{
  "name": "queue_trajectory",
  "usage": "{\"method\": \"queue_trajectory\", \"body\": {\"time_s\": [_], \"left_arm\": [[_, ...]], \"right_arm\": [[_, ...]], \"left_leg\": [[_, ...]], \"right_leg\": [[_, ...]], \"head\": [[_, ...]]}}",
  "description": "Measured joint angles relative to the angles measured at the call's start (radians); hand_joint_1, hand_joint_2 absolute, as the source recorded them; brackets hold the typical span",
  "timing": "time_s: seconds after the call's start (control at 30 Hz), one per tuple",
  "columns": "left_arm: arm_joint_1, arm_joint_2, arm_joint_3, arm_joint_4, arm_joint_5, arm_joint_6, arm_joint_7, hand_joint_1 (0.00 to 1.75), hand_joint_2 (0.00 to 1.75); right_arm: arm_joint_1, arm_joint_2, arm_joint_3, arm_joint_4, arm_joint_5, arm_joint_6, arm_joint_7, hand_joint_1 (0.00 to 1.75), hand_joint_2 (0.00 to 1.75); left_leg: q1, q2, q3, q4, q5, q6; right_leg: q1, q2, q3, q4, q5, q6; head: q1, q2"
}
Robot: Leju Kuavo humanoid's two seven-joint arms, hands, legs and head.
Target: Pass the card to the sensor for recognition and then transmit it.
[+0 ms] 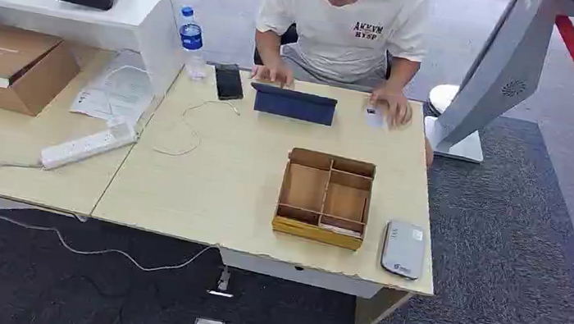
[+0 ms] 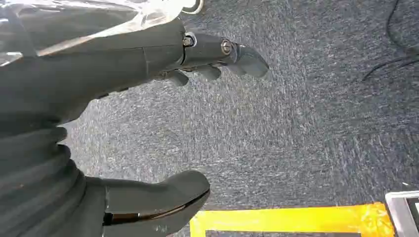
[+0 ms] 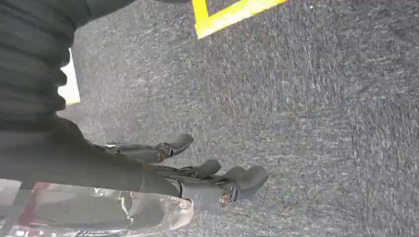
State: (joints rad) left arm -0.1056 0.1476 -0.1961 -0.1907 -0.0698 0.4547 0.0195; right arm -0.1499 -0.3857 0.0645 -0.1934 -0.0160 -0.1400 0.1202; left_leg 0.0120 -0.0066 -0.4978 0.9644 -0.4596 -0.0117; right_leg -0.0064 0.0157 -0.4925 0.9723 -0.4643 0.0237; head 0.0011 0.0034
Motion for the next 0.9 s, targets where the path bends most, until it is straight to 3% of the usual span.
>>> {"method": "queue_trajectory", "body": {"time_s": [0.17,0.27,0.4,0.63,0.77,0.9], "left_arm": [[0.0,0.0,0.0,0.0,-0.002,-0.003,0.004,0.0,1.75],[0.0,0.0,0.0,0.0,0.0,-0.003,0.011,0.0,1.75],[-0.001,0.0,0.0,0.0,0.0,-0.003,0.014,0.0,1.75],[-0.002,0.0,0.0,0.0,0.0,0.0,0.0,0.0,1.75],[-0.004,0.0,0.0,0.0,0.0,0.0,-0.009,0.0,1.75],[-0.004,0.0,0.0,0.001,0.0,0.0,-0.011,0.0,1.75]], "right_arm": [[0.0,0.008,0.0,0.0,-0.023,-0.015,-0.01,0.0,1.75],[-0.003,0.01,-0.012,0.0,-0.088,-0.067,-0.054,0.0,1.75],[-0.033,0.008,-0.06,-0.001,-0.194,-0.146,-0.148,0.0,1.75],[-0.155,-0.011,-0.19,-0.037,-0.341,-0.188,-0.413,0.0,1.75],[-0.235,-0.029,-0.245,-0.077,-0.348,-0.197,-0.488,0.0,1.75],[-0.287,-0.034,-0.291,-0.147,-0.352,-0.159,-0.55,0.0,1.75]], "left_leg": [[0.0,0.0,0.0,0.0,0.0,0.0],[0.0,0.0,0.0,0.0,0.0,0.0],[0.0,0.0,0.0,0.0,0.0,0.0],[-0.001,0.001,-0.001,0.0,0.003,0.001],[-0.001,-0.001,-0.002,0.0,0.005,0.002],[-0.001,-0.001,-0.004,0.0,0.005,0.002]], "right_leg": [[0.0,0.0,0.0,0.0,0.0,0.0],[0.0,0.0,0.0,0.0,0.0,0.0],[0.0,0.0,0.0,0.0,0.0,0.0],[-0.001,0.0,-0.001,0.0,0.003,0.001],[-0.001,0.0,-0.001,0.0,0.004,0.001],[-0.001,0.0,-0.002,0.001,0.005,0.002]], "head": [[0.0,0.0],[0.0,0.0],[0.0,0.0],[0.0,0.0],[0.0,0.0],[0.0,0.0]]}}
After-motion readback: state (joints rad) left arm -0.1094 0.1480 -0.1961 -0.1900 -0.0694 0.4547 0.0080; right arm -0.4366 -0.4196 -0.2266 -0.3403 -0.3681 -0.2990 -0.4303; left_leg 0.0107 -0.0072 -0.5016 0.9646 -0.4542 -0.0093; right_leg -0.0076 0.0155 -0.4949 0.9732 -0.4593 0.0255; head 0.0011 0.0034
